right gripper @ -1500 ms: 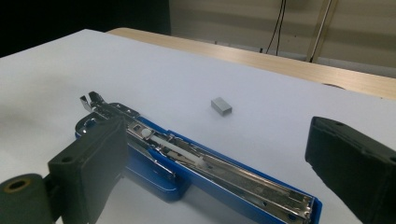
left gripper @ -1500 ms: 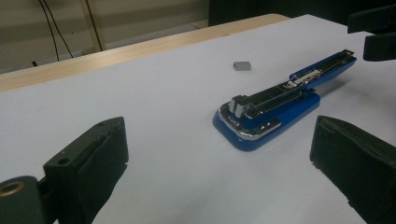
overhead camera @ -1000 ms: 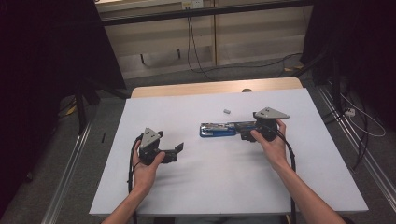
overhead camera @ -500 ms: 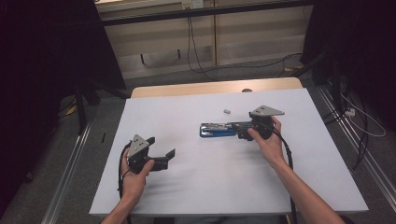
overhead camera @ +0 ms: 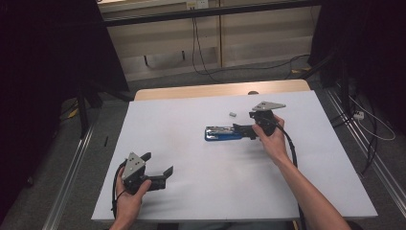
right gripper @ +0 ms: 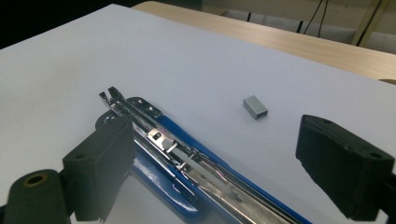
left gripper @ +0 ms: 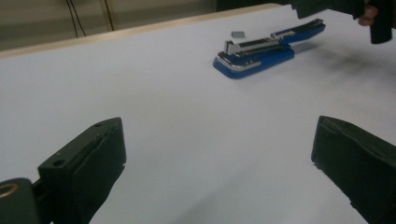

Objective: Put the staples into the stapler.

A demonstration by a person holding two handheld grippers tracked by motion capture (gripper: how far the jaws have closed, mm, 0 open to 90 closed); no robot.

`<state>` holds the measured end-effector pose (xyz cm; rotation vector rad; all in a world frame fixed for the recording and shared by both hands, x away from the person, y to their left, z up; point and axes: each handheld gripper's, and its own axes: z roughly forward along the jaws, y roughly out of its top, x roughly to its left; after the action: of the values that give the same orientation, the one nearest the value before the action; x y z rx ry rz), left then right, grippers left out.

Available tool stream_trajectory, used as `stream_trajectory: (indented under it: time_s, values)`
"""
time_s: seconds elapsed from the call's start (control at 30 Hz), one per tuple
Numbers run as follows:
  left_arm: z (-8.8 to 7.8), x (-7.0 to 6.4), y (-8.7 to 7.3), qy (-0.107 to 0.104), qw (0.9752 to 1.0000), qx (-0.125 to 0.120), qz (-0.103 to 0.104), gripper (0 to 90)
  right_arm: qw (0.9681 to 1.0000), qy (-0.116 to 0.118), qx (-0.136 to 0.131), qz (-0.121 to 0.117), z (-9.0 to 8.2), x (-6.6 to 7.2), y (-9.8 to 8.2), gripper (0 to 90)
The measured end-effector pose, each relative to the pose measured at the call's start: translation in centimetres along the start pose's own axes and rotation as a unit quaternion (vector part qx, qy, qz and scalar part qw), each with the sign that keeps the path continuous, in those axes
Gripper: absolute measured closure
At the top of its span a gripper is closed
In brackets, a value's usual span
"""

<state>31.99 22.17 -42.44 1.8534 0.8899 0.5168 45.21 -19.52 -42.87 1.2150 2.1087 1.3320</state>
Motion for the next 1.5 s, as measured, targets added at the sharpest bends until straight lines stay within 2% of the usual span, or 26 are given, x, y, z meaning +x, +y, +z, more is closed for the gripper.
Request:
stream_trajectory:
  time_s: [0.07,0.13,0.3,0.43,0.53,0.6,0.7,0.8,0.87,0.9,1.03,1.1,1.23,1.5]
  values:
    - [-0.2,-0.3,-0.1,0.001,1.0,0.005,-0.006,3.8,1.0,0.0,0.004,-0.005,0.5,-0.1,0.2,12.4]
    - [-0.4,-0.5,-0.1,0.0,1.0,0.001,-0.003,3.7,0.9999,0.002,0.014,-0.004,1.0,-0.2,0.3,12.5]
    - [-0.1,-0.8,0.2,-0.012,0.9999,0.001,0.007,3.7,0.9996,0.017,0.018,0.016,2.1,-0.7,0.9,11.8]
    - [0.1,-1.2,0.3,-0.017,0.9998,-0.002,0.009,3.8,0.9997,0.002,0.024,0.004,2.7,-1.1,1.6,12.1]
    - [0.1,-1.3,0.4,-0.02,0.9997,-0.002,0.014,4.3,0.9993,0.002,0.037,0.0,3.0,-1.4,2.2,10.3]
    - [0.1,-1.2,0.4,-0.014,0.9998,-0.004,0.015,4.0,0.9992,-0.013,0.038,-0.01,3.2,-1.5,2.5,12.9]
    - [0.1,-1.0,0.5,-0.006,0.9999,-0.007,0.01,3.9,0.9982,-0.004,0.056,-0.024,3.4,-1.7,2.9,9.1]
    - [0.0,-0.9,0.5,-0.001,1.0,-0.007,0.005,3.9,0.998,-0.006,0.055,-0.032,3.7,-2.1,3.3,11.8]
    - [0.0,-0.9,0.5,-0.002,1.0,-0.005,0.007,3.7,0.9964,-0.002,0.079,-0.031,4.0,-2.5,3.5,13.0]
    - [0.0,-0.9,0.5,-0.002,1.0,-0.005,0.007,3.7,0.996,-0.004,0.083,-0.033,4.0,-2.6,3.6,14.7]
    - [0.1,-0.9,0.7,-0.004,0.9999,-0.009,0.007,3.7,0.9963,-0.008,0.079,-0.032,4.1,-3.1,3.9,21.4]
    - [0.2,-0.9,0.6,-0.003,0.9999,-0.007,0.008,3.7,0.9943,-0.008,0.1,-0.035,4.2,-3.3,4.1,23.5]
    - [0.3,-0.8,0.5,-0.005,1.0,-0.003,0.006,3.7,0.9931,0.0,0.109,-0.042,4.6,-3.4,4.7,25.6]
    - [0.2,-0.7,0.5,-0.005,1.0,-0.005,0.003,3.7,0.9864,0.0,0.152,-0.063,6.5,-3.6,5.8,30.3]
